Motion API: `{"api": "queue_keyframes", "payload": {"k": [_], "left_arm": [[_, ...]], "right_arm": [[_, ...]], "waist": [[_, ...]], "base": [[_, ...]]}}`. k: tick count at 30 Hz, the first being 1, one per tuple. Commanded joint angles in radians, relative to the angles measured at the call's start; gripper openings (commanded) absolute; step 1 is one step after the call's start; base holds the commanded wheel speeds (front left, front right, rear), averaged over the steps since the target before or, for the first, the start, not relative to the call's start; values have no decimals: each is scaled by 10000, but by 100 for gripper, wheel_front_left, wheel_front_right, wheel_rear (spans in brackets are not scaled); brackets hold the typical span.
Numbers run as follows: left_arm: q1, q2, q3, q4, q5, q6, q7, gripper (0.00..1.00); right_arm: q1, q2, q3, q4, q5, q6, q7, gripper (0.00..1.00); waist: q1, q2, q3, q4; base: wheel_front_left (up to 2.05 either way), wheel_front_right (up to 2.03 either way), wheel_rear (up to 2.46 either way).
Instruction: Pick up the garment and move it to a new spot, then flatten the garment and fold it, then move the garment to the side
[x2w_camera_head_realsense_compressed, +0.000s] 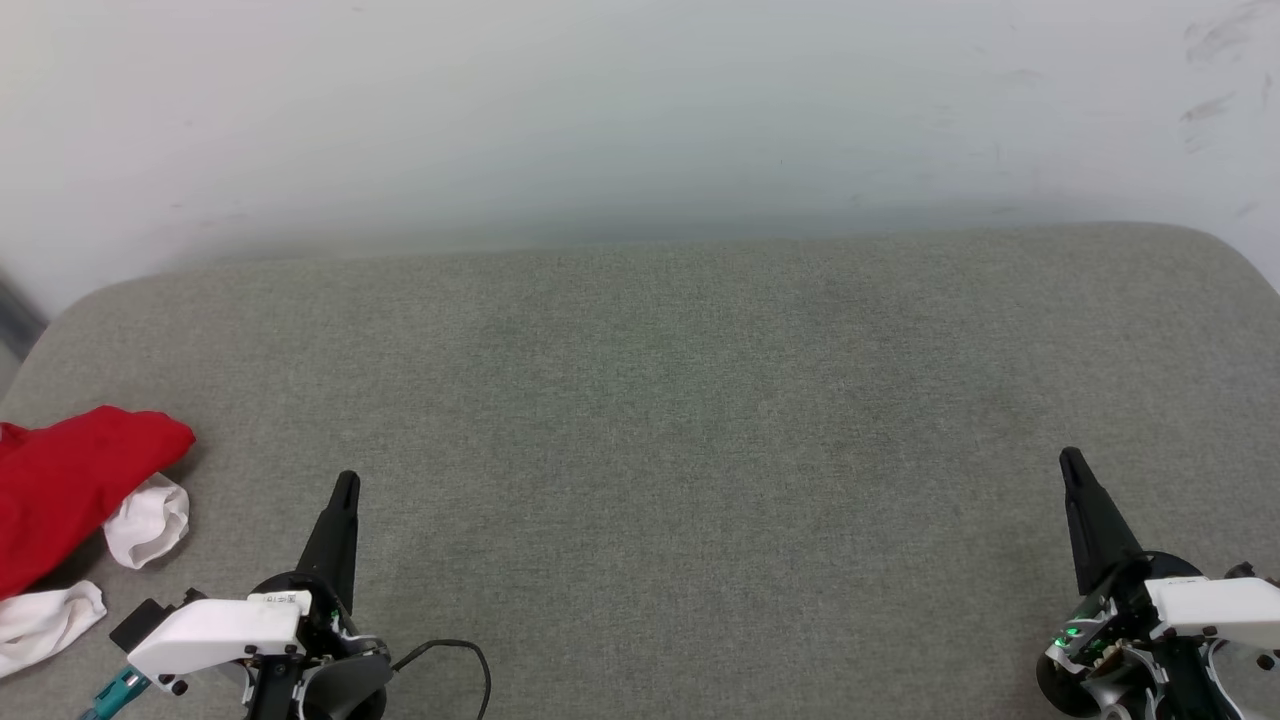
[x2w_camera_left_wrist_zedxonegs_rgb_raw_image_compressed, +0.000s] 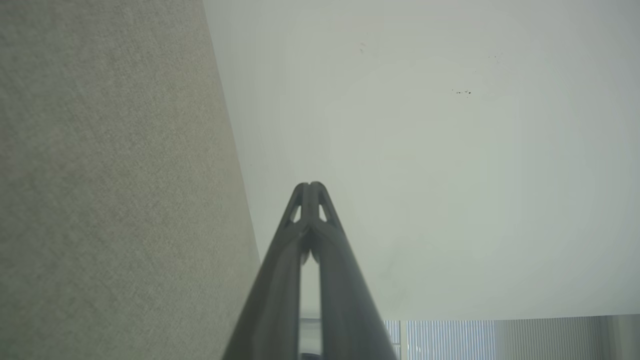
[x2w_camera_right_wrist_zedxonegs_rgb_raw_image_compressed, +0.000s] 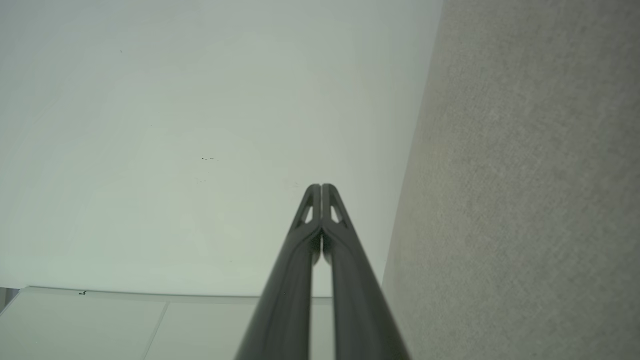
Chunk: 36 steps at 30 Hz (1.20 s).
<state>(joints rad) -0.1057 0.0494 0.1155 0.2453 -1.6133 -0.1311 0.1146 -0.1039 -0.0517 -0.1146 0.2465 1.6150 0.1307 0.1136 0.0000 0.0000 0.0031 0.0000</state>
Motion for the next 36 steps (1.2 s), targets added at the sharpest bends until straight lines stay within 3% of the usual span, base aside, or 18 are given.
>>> {"api": "queue_keyframes", "payload": {"k": [1, 3, 4, 21, 30, 36], "left_arm": [[-64, -11, 12, 1, 9, -32, 20, 0], [-64, -11, 12, 1, 9, -32, 20, 0], [13, -2, -6, 23, -1, 2, -4, 100], [304, 35, -876, -399, 395, 3, -692, 100], [372, 164, -1353, -751, 1940, 3, -1099, 100], [401, 168, -1394, -1113, 3553, 3, -1339, 100]], "right_arm": [[-108, 21, 4, 8, -50, 0, 0, 0], [-108, 21, 4, 8, -50, -1, 0, 0], [19, 2, 3, 19, -1, 2, -4, 100], [541, -120, 523, -409, -902, -1, -693, 100], [648, -142, 645, -771, -2902, -1, -1094, 100], [631, -181, 722, -972, -4610, -1, -1334, 100]], "waist": [[0, 0, 0, 0], [0, 0, 0, 0], [0, 0, 0, 0], [0, 0, -18, 13], [0, 0, -37, 11], [0, 0, -55, 17]], "base": [[0, 0, 0], [0, 0, 0], [0, 0, 0], [0, 0, 0], [0, 0, 0], [0, 0, 0]]}}
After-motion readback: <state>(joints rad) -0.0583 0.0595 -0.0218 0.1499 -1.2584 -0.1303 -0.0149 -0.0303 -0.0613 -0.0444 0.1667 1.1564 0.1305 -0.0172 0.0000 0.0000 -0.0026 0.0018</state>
